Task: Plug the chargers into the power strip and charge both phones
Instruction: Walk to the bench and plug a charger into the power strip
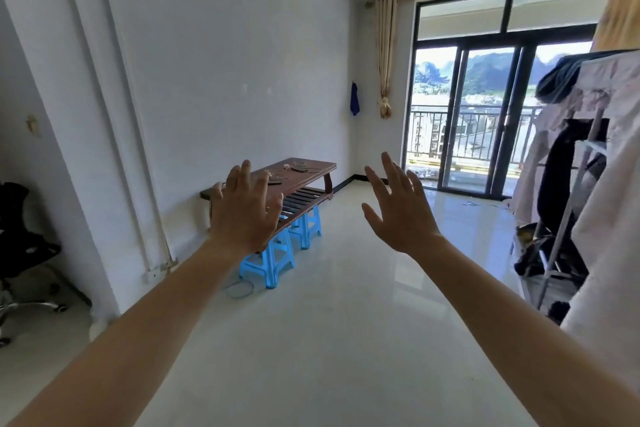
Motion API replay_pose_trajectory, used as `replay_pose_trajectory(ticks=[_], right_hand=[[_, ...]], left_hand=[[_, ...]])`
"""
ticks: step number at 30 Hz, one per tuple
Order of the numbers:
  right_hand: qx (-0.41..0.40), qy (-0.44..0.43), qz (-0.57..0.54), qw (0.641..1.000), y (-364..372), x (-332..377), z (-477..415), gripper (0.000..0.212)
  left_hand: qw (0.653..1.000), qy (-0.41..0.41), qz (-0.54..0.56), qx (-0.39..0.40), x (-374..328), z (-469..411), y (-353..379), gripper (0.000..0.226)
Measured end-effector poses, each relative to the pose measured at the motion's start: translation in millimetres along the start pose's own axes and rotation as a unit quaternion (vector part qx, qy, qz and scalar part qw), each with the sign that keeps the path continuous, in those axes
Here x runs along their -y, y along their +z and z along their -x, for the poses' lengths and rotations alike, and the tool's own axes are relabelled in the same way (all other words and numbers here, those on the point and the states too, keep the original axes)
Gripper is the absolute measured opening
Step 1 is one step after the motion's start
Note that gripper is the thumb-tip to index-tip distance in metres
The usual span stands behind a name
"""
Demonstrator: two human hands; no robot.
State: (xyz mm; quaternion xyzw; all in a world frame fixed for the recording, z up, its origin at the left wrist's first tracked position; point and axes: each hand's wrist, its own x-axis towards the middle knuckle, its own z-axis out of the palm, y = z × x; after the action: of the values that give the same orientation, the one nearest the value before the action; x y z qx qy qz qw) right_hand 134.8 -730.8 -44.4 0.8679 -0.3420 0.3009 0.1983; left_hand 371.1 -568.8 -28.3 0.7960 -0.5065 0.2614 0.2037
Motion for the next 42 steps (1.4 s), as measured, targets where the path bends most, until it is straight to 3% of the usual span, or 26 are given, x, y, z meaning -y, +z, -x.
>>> replay_pose_trajectory(ticks=[8,14,28,42], right_hand=[[0.0,0.048,-0.013,0.999,176,-68,-113,0.073],[0.024,0.059,-0.035,0.997,290,-113,-243,0.075],[0.045,-0.017,-0.099,0.994,562,-77,-528,0.077],[0.037,0.013,-0.153,0.987,812,-129,-752,0.073]], left_hand=[[0.999,0.015,-0.01,0.039,3,-160,172,0.061],[0.999,0.03,-0.024,0.027,20,-293,255,0.059],[0.996,-0.068,-0.038,0.053,174,-526,473,0.063],[0.994,-0.027,-0.019,0.106,227,-802,710,0.061]])
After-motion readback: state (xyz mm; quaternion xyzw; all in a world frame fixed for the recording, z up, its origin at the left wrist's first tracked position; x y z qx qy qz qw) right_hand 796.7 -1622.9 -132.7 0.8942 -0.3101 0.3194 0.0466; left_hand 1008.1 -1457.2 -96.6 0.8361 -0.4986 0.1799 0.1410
